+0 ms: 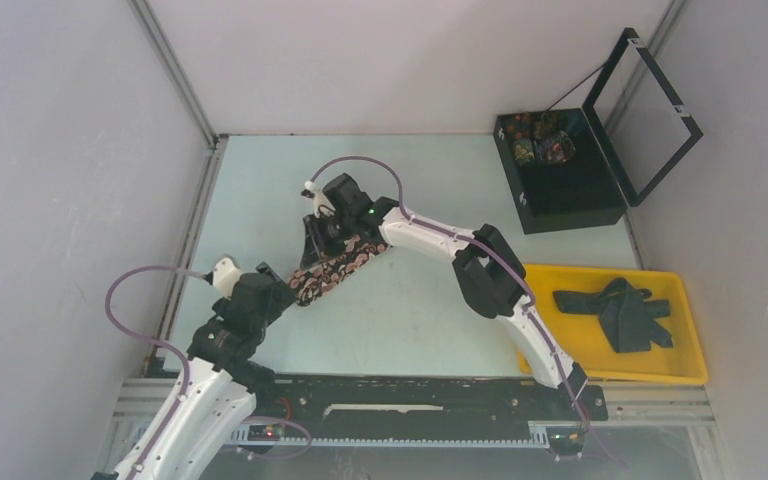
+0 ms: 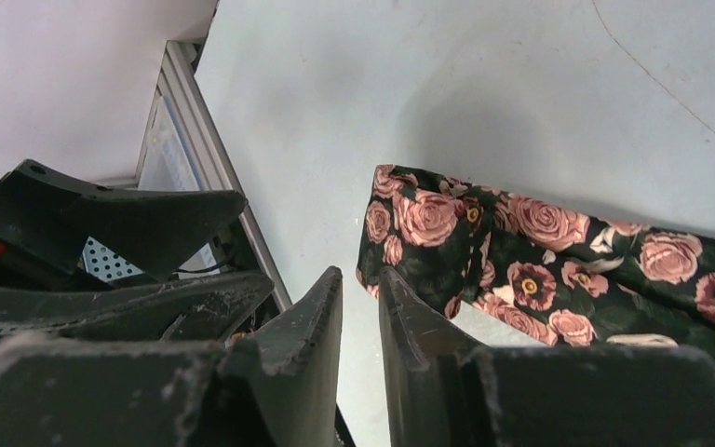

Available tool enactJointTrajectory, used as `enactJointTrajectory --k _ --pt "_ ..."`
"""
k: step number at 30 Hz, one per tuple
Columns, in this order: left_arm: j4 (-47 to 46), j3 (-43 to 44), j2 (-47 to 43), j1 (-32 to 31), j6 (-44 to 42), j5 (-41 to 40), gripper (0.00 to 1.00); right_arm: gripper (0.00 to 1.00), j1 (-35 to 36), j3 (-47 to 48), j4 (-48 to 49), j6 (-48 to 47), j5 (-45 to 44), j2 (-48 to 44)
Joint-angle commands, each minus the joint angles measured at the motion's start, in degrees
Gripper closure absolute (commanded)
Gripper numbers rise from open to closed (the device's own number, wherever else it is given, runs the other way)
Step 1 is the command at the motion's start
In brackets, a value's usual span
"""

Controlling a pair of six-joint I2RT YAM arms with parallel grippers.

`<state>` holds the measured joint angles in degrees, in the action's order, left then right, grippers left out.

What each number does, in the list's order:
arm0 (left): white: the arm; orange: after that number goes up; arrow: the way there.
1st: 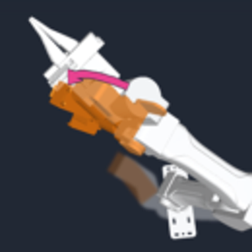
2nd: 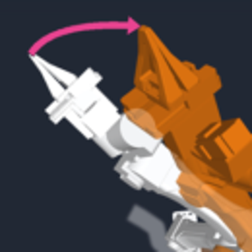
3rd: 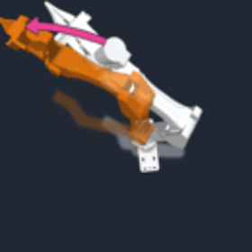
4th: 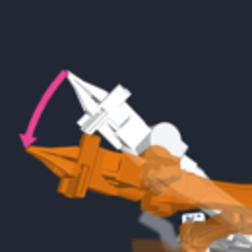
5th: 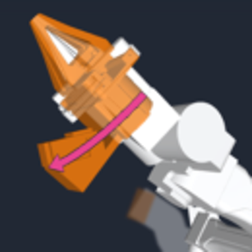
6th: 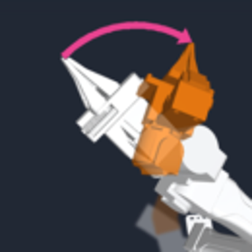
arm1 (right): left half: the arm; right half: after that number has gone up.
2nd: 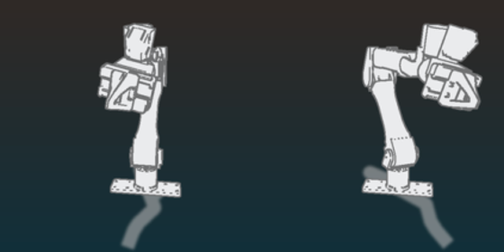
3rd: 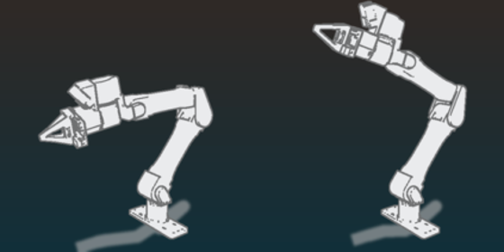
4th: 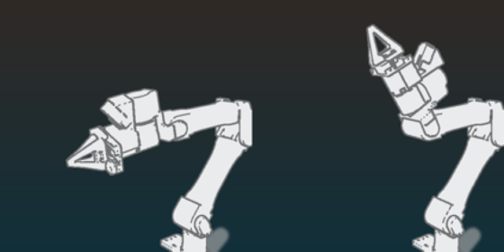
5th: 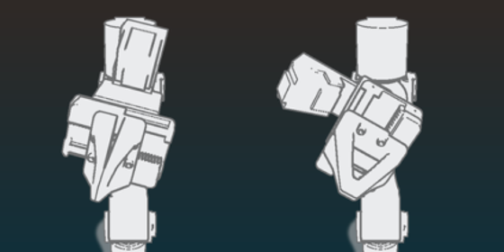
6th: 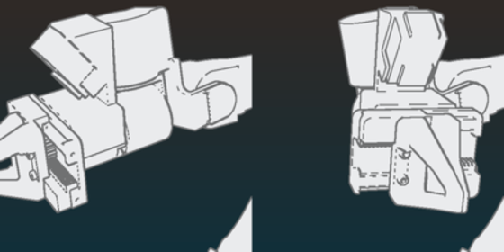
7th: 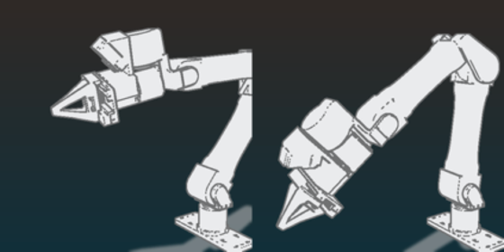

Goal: Roll the ties
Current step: Roll the tie at the center of the board.

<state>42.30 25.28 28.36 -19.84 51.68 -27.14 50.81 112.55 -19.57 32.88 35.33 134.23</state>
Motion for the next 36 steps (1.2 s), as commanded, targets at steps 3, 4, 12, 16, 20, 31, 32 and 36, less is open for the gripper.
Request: enactJointTrajectory --k 3,4,12,16,20,31,32,36 --pt "-0.23 0.54 -0.92 0.50 2.77 -1.17 0.06 0.78 0.49 8.07 -4.40 -0.99 -0.71 4.27" --pt "-0.14 0.42 -1.05 0.47 3.09 -1.35 0.07 0.78 0.45 8.47 -4.73 -0.98 -0.74 4.82" --pt "-3.43 -1.94 -3.80 0.81 2.50 -0.57 0.07 0.80 0.55 8.05 -4.51 -0.80 -0.21 6.42" --pt "-4.88 -1.90 -2.88 1.30 1.50 0.67 0.07 0.80 0.46 7.34 -4.13 -0.81 -0.05 6.48" --pt "-6.93 -2.19 -1.26 1.65 0.19 2.66 0.07 0.80 0.50 6.09 -3.52 -0.89 0.00 6.15" --pt "-16.17 -4.87 5.60 4.92 -3.30 11.34 0.06 0.82 0.22 1.49 -0.85 -0.46 0.01 5.34" --pt "-16.78 -5.07 6.10 5.23 -3.54 11.94 0.06 0.82 0.18 1.02 -0.43 -0.27 0.00 5.26" --pt "-18.61 -5.77 7.71 6.15 -4.25 13.05 0.07 0.82 -0.10 0.22 0.52 0.12 0.14 5.33"
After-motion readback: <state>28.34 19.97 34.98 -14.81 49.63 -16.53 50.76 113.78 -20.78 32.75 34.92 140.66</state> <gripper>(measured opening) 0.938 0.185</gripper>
